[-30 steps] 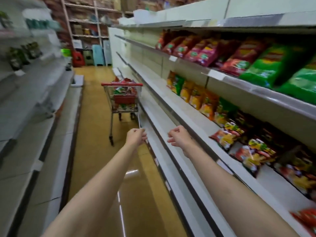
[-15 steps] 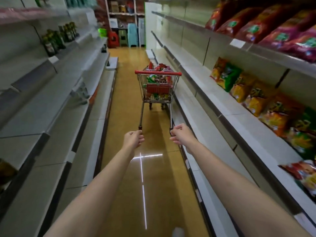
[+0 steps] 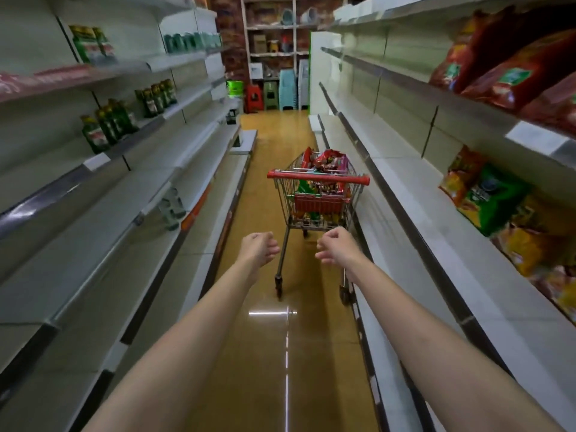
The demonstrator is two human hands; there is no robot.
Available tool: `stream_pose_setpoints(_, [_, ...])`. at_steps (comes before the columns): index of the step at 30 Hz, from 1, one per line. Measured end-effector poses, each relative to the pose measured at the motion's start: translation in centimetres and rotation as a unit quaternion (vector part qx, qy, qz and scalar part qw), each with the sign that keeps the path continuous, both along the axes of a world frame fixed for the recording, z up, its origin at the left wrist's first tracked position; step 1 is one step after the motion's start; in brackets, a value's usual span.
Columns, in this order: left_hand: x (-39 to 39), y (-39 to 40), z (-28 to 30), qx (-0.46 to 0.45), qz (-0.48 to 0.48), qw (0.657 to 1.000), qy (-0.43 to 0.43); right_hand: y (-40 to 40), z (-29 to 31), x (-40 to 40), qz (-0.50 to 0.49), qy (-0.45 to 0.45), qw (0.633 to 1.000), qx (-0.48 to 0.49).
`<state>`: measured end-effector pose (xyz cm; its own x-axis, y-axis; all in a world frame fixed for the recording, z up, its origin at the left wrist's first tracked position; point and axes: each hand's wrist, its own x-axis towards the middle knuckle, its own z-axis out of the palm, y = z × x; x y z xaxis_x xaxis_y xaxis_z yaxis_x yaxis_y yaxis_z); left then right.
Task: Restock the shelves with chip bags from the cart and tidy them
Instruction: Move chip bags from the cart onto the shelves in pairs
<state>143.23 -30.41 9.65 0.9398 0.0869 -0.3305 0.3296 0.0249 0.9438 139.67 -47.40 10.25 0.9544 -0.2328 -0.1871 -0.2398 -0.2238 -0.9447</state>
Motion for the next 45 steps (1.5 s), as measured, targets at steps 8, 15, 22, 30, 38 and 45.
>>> stream_pose_setpoints(8, [10.5, -3.0, -0.3, 0.037, -0.005, 0.999, 0.003, -3.3, 0.0, 10.8, 0.02, -0.004, 1.0, 0.01])
stream_pose_setpoints(15, [21.4, -7.1, -1.8, 0.011, -0.034, 0.999, -0.018, -5.7, -1.3, 21.6, -0.015, 0.002, 1.0, 0.016])
stream_pose_setpoints(22, [37.0, -8.8, 0.1, -0.108, -0.056, 0.993, -0.001, -6.7, 0.7, 36.5, -0.041, 0.007, 0.998, -0.04])
stream_pose_setpoints(30, [49.7, -9.9, -0.6, -0.075, -0.084, 0.993, 0.034, -7.5, -0.1, 48.3, -0.046, 0.029, 0.997, -0.063])
stream_pose_setpoints(38, [59.2, -12.5, -4.3, -0.037, -0.101, 0.992, 0.061, -10.1, -3.7, 58.5, -0.025, 0.057, 0.996, -0.059])
stream_pose_setpoints(45, [69.7, -17.5, -4.8, 0.001, -0.12, 0.991, 0.056, -15.7, -6.2, 69.3, -0.017, 0.06, 0.998, -0.032])
